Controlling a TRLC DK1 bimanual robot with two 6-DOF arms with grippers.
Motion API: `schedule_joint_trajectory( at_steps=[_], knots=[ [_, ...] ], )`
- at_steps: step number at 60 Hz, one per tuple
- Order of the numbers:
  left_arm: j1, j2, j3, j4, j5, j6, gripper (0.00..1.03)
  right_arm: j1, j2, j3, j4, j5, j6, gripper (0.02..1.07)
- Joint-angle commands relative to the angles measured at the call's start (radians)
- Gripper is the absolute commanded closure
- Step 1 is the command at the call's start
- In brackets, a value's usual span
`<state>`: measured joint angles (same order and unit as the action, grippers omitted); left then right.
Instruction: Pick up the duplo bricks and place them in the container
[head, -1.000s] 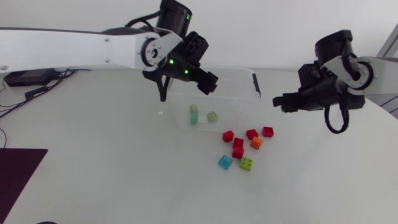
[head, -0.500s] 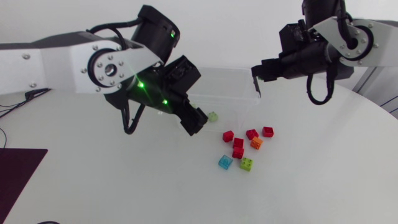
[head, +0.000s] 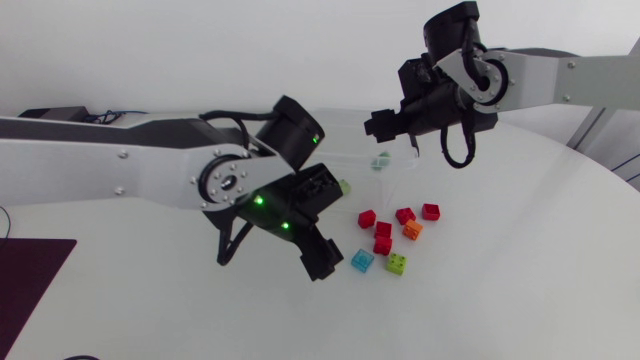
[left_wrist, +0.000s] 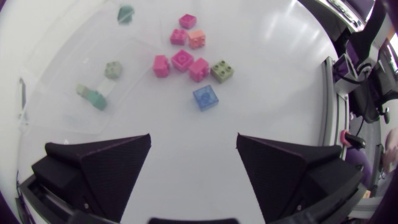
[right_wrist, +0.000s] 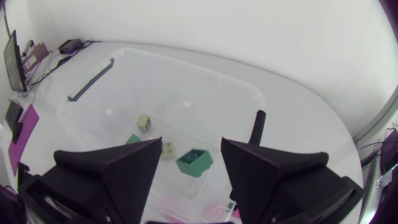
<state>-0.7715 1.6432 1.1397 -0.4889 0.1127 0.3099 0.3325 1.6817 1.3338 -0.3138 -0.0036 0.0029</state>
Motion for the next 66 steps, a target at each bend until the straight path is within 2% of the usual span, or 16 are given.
schedule_joint_trajectory(
  at_steps=[1,9,22,35,58,61,66],
  knots=[
    [-0.026,0.052,0.018,0.0,0.01,-0.02,0.08,-0.006,-0.013,0.016,0.012,-0.009,0.0,0.11],
    [-0.068,0.144,0.101,-0.023,0.008,-0.06,0.08,-0.033,-0.111,-0.042,0.024,-0.029,0.0,0.11],
    [-0.08,0.325,0.29,-0.148,-0.001,-0.14,0.18,-0.116,-0.287,-0.193,0.025,-0.078,-0.011,0.11],
    [-0.092,0.481,0.463,-0.29,-0.013,-0.203,0.22,-0.25,-0.401,-0.354,0.038,-0.168,-0.038,0.11],
    [-0.109,0.622,0.64,-0.369,-0.068,-0.275,0.23,-0.38,-0.513,-0.565,0.058,-0.262,-0.112,0.11],
    [-0.111,0.632,0.649,-0.372,-0.074,-0.285,0.28,-0.395,-0.521,-0.585,0.059,-0.276,-0.124,0.11],
    [-0.114,0.658,0.677,-0.393,-0.076,-0.295,0.28,-0.424,-0.54,-0.611,0.058,-0.3,-0.146,0.11]
  ],
)
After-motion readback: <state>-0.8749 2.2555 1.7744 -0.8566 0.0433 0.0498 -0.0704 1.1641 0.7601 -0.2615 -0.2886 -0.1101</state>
